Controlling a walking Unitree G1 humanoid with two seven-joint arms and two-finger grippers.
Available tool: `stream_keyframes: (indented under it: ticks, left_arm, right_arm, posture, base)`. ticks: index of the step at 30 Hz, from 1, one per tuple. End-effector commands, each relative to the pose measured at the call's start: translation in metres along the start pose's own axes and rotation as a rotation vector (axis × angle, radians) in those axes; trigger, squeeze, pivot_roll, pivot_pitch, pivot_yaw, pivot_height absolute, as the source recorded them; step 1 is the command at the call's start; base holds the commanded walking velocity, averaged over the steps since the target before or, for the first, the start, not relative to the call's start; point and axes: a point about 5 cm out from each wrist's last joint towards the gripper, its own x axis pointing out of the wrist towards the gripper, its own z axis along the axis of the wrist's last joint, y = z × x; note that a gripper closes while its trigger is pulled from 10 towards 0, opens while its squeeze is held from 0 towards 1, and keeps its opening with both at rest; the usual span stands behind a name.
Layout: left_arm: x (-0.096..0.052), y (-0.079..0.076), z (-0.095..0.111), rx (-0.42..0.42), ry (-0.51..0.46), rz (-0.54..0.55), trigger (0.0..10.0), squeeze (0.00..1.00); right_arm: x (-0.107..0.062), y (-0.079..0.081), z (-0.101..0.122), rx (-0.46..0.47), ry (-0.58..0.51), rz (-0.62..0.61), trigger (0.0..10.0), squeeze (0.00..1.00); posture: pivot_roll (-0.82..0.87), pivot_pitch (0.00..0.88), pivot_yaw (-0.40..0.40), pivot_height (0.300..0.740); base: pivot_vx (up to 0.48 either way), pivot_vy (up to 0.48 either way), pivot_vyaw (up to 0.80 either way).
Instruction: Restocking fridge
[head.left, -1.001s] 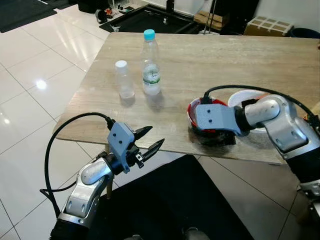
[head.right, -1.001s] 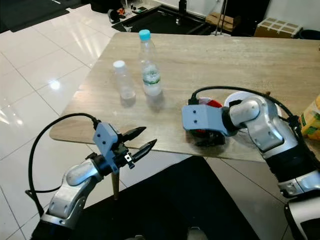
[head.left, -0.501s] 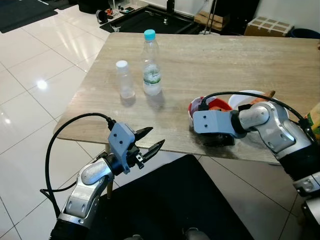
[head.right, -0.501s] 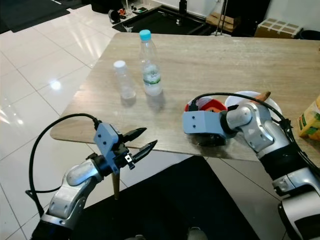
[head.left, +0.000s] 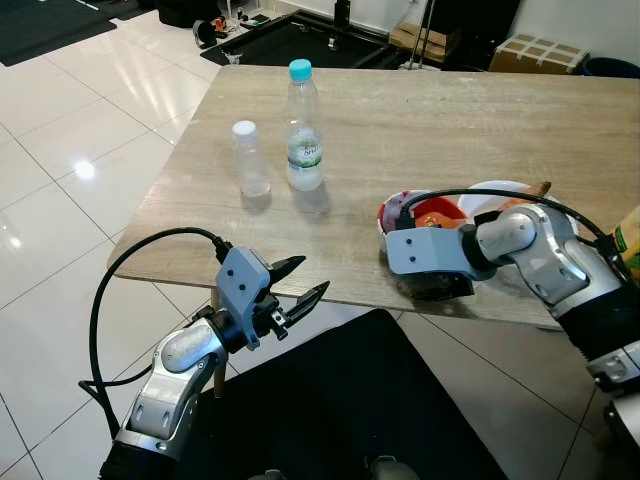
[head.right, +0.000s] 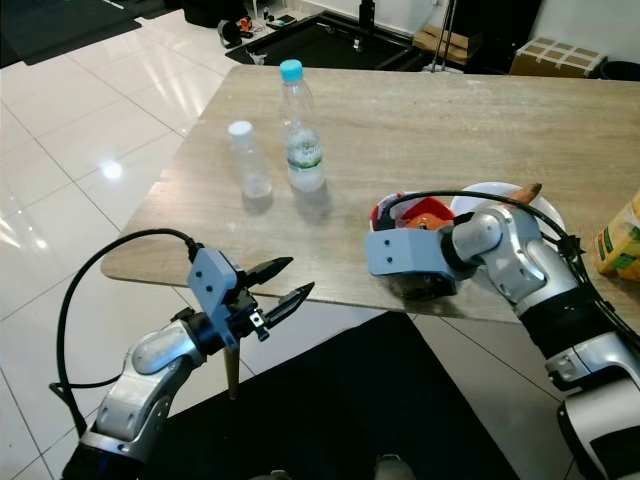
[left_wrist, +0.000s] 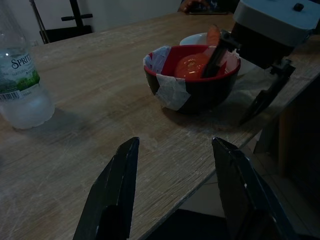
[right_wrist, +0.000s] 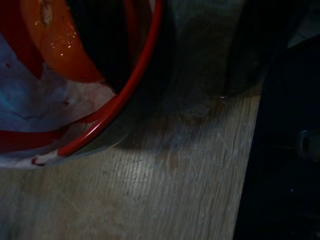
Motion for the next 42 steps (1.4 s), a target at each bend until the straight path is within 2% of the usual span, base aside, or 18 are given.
stream_keyframes:
  ticks: [1, 17, 25, 27, 28, 30, 34, 38, 41, 42]
  left_arm:
    - [-0.004, -0.001, -0.003, 0.016, 0.036, -0.019, 10.0, 0.0]
    - [-0.002, 0.0, -0.005, 0.023, 0.045, -0.02, 10.0, 0.0]
    - [-0.002, -0.001, -0.009, 0.03, 0.044, 0.004, 10.0, 0.0]
    - [-0.008, -0.001, -0.012, 0.046, 0.05, 0.043, 10.0, 0.0]
    - [-0.008, -0.001, -0.012, 0.046, 0.05, 0.043, 10.0, 0.0]
    - [-0.016, -0.002, -0.016, 0.057, 0.062, 0.07, 10.0, 0.0]
    - [-0.024, -0.004, -0.022, 0.067, 0.084, 0.085, 10.0, 0.0]
    - [-0.037, -0.007, -0.035, 0.061, 0.126, 0.115, 10.0, 0.0]
    - [-0.051, -0.009, -0.05, 0.042, 0.161, 0.178, 10.0, 0.0]
    - [-0.051, -0.009, -0.05, 0.042, 0.161, 0.178, 10.0, 0.0]
  right_arm:
    - [-0.001, 0.001, -0.001, -0.01, 0.008, 0.021, 0.0, 0.0]
    - [-0.001, 0.003, -0.005, -0.006, 0.005, 0.036, 0.0, 0.0]
    - [-0.007, 0.002, 0.002, -0.026, -0.103, -0.045, 0.0, 0.0]
    - [-0.012, 0.005, 0.012, -0.052, -0.201, -0.093, 0.0, 0.0]
    - [-0.012, 0.005, 0.012, -0.052, -0.201, -0.093, 0.0, 0.0]
    - [-0.021, 0.007, 0.02, -0.077, -0.272, -0.122, 0.0, 0.0]
    - [-0.03, 0.01, 0.025, -0.112, -0.307, -0.147, 0.0, 0.0]
    - [-0.038, 0.024, 0.031, -0.14, -0.339, -0.129, 0.0, 0.0]
    - [-0.045, 0.038, 0.033, -0.134, -0.363, -0.11, 0.0, 0.0]
    - [-0.045, 0.038, 0.033, -0.134, -0.363, -0.11, 0.0, 0.0]
  posture:
    - [-0.15, 0.157, 0.053, 0.74]
    - [-0.15, 0.15, 0.052, 0.74]
    - [-0.16, 0.143, 0.05, 0.74]
    - [-0.15, 0.143, 0.05, 0.74]
    - [-0.15, 0.143, 0.05, 0.74]
    - [-0.15, 0.144, 0.049, 0.74]
    - [-0.15, 0.148, 0.05, 0.74]
    - [-0.16, 0.153, 0.052, 0.74]
    - [-0.16, 0.155, 0.057, 0.74]
    - [-0.16, 0.155, 0.057, 0.74]
  base:
    - [0.0, 0.0, 0.0]
    - [0.0, 0.0, 0.0]
    - [0.0, 0.0, 0.0]
    - [0.0, 0.0, 0.0]
    - [0.0, 0.0, 0.0]
    - [0.0, 0.0, 0.0]
    - [0.0, 0.0, 0.0]
    - [0.0, 0.0, 0.0]
    - [0.0, 0.0, 0.0]
    - [0.0, 0.0, 0.0]
